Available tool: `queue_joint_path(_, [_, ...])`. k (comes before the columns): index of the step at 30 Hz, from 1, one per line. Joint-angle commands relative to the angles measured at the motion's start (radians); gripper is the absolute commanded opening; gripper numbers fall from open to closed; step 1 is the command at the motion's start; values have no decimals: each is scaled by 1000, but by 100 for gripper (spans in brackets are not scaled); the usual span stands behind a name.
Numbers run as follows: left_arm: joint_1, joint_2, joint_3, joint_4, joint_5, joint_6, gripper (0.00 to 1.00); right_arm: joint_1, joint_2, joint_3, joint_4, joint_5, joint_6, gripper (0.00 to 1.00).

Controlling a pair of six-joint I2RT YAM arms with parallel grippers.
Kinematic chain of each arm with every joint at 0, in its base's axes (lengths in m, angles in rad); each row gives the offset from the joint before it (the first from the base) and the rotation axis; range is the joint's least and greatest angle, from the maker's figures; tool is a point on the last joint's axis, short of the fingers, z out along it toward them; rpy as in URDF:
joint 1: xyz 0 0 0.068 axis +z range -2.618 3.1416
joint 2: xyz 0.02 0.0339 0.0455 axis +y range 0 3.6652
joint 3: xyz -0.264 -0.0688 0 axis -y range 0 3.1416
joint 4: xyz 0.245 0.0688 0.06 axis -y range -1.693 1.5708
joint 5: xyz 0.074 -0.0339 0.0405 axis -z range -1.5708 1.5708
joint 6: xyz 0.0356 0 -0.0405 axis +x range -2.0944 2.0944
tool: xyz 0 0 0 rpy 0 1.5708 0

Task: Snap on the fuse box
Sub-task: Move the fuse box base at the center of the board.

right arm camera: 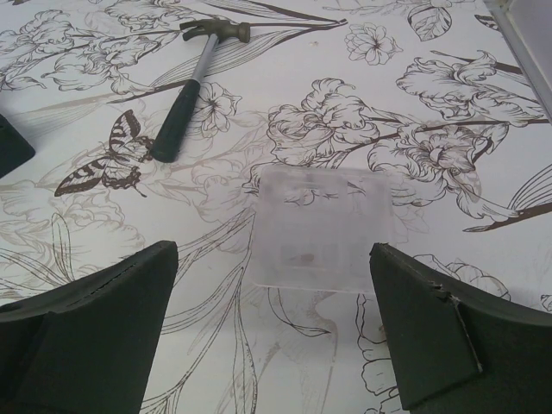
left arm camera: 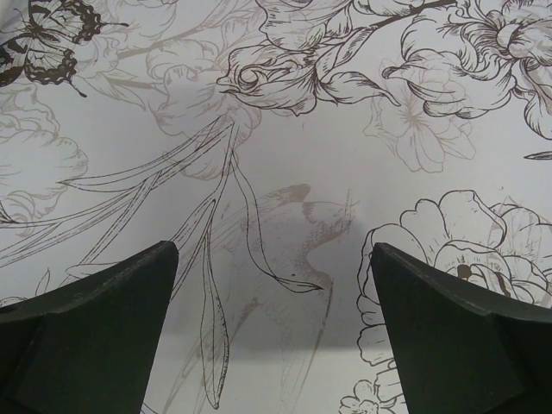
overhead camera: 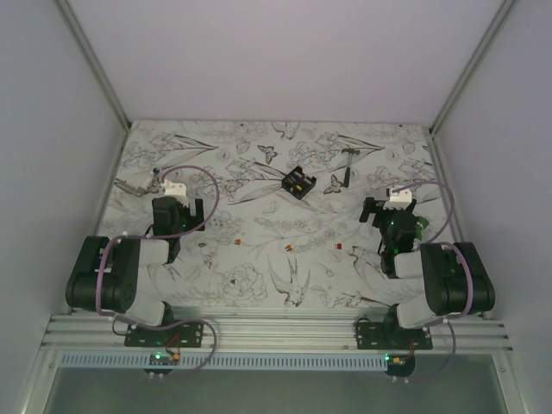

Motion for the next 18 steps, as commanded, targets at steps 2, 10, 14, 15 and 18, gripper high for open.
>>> queue_joint_path(2, [6,5,2,31,14,4,100,-10,-2,21,18,-7,1,99])
queue_joint_path(10, [7,1,3,27,19,8,100,-9,-39,58,-76,-61,-26,97])
queue_joint_path(14, [5,-25,24,-30,17,9,100,6,-72,191,-334,-116,-53,93])
queue_joint_path(15, [4,-38,32,-66,9,7,100,12,-74,222,-388,-126,-58,93])
queue_joint_path(18, [4,-97,95,-241,-34,-24,100,36,-62,335,-593,-152,-53,92])
